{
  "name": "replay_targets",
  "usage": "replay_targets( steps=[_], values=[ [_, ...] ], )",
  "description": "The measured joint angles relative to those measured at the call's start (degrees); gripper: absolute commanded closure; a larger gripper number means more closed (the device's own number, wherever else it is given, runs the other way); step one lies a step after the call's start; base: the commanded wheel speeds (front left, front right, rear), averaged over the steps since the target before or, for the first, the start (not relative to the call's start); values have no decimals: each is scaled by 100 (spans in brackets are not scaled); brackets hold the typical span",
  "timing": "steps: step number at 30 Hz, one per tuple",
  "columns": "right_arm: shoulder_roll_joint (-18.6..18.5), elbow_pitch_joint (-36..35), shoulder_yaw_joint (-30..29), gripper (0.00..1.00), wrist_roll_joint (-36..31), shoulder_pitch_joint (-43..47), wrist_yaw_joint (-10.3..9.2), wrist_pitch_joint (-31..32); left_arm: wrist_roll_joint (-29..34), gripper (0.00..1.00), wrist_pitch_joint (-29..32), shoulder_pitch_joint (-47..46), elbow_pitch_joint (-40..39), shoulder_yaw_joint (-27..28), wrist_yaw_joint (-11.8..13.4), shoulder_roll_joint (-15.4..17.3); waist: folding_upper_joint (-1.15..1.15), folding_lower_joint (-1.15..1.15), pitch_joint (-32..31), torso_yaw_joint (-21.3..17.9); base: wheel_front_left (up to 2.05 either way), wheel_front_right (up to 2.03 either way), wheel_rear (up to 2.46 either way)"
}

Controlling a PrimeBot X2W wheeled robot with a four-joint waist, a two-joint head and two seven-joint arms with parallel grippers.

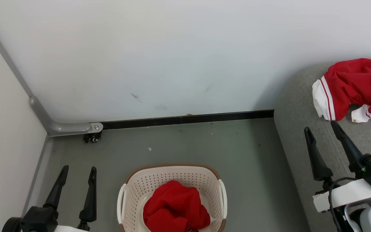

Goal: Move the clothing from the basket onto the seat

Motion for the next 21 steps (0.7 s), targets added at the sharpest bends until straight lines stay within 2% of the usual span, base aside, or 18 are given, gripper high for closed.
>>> replay_targets(
  steps=[21],
  values=[
    [48, -171, -1, 0, -9, 238, 0, 0, 151, 0, 0, 30, -7, 131, -250, -289, 0, 0, -24, -2, 0, 0, 0]
  ],
)
